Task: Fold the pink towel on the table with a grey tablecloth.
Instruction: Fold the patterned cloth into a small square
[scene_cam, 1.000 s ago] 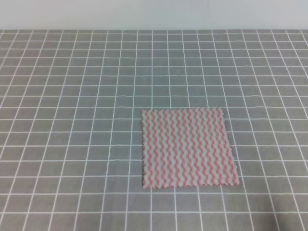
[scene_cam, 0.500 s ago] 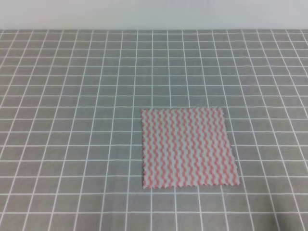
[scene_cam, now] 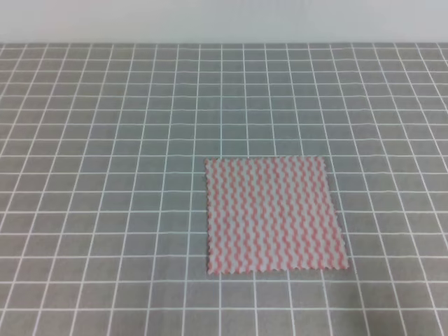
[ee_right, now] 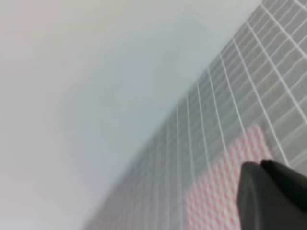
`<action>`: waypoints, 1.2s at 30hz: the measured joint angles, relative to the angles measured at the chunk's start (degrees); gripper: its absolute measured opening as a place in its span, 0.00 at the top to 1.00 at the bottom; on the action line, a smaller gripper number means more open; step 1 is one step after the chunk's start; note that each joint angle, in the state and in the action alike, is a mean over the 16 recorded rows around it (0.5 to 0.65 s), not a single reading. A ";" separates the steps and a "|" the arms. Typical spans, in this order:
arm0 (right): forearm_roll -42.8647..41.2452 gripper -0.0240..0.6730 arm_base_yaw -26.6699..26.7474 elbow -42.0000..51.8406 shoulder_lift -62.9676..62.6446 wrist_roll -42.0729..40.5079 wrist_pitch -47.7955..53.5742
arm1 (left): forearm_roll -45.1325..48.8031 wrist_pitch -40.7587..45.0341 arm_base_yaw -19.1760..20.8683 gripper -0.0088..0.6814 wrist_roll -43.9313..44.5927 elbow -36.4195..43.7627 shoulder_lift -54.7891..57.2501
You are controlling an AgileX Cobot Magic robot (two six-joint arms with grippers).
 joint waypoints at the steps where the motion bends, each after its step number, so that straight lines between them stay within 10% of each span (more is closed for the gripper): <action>1: 2.50 0.97 0.00 0.00 0.00 -0.30 -0.98 | 0.00 0.05 0.00 0.99 0.00 -0.09 0.00; 14: 11.09 0.97 0.00 -0.20 0.38 -7.53 -15.66 | 2.67 0.05 0.00 0.99 0.86 -0.18 0.12; 25: 13.19 0.97 0.00 -0.41 0.51 -14.22 -8.60 | 4.47 -1.77 0.03 0.99 0.62 -0.88 1.25; 36: 13.85 0.97 0.00 -2.56 1.03 -21.80 1.36 | -20.96 -10.95 0.03 0.99 -12.38 -0.70 1.12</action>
